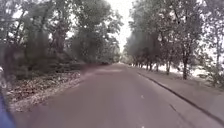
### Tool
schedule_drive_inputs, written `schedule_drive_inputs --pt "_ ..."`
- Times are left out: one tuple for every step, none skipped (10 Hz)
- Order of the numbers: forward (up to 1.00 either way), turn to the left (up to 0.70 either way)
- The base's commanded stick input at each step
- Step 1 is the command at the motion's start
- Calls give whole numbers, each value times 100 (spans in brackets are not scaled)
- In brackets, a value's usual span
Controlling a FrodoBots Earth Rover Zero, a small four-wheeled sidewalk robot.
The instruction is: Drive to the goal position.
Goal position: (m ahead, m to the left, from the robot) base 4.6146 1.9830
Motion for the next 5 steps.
schedule_drive_inputs --pt "70 -1" --pt "70 -1" --pt "70 -1" --pt "70 -1" --pt "70 -1"
